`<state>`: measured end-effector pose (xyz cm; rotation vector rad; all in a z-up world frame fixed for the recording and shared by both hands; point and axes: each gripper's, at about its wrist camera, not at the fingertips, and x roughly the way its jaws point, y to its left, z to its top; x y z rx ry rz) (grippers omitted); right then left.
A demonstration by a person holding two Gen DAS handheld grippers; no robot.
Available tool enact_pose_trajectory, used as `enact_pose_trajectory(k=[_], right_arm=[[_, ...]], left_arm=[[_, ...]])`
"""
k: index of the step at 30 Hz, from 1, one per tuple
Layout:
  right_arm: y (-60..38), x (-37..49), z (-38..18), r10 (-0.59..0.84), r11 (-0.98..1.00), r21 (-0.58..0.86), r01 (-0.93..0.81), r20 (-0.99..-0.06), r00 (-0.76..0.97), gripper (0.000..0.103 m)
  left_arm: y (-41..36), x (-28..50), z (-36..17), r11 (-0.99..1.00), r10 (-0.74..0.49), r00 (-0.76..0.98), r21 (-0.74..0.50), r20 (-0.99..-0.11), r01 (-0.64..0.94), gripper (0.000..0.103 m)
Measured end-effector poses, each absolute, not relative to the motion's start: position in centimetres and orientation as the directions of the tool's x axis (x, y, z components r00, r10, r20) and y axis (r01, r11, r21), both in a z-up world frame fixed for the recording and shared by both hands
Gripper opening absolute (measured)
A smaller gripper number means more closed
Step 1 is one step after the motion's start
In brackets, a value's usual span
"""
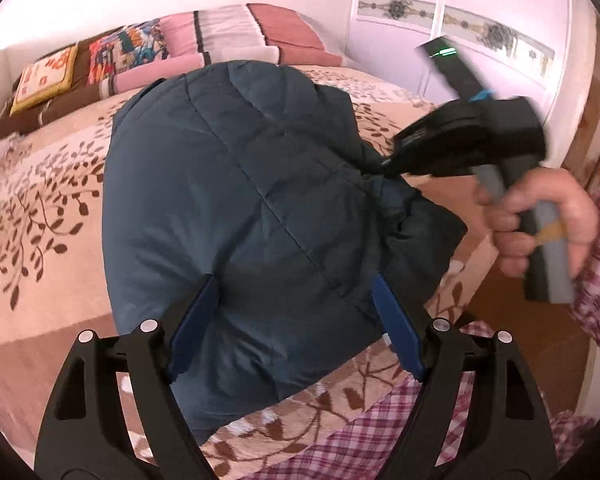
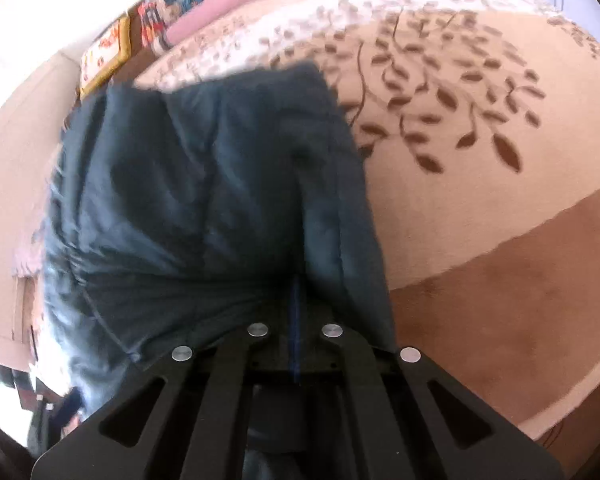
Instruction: Fold large clothes
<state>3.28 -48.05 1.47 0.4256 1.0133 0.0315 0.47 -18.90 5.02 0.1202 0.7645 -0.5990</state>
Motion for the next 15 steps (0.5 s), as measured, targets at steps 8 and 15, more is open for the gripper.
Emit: enact_pose_trajectory(k=[8, 15], right_arm=[[-44.3, -4.1, 5.3, 0.395, 0.887, 0.461, -0.031, -0.722, 0.568, 0.004], [-45.3, -4.3, -2.8, 0.382, 0.865, 0.485, 0.129, -0.802, 0.459, 0.000]], left_arm=[[-18.1, 0.4, 4.9, 0.824, -0.494, 0.558, -0.153, -0.667, 0.546, 0.077], [-18.1, -0.1, 4.7, 0.811, -0.504, 0.536, -0.156, -0.677, 0.565, 0.077]])
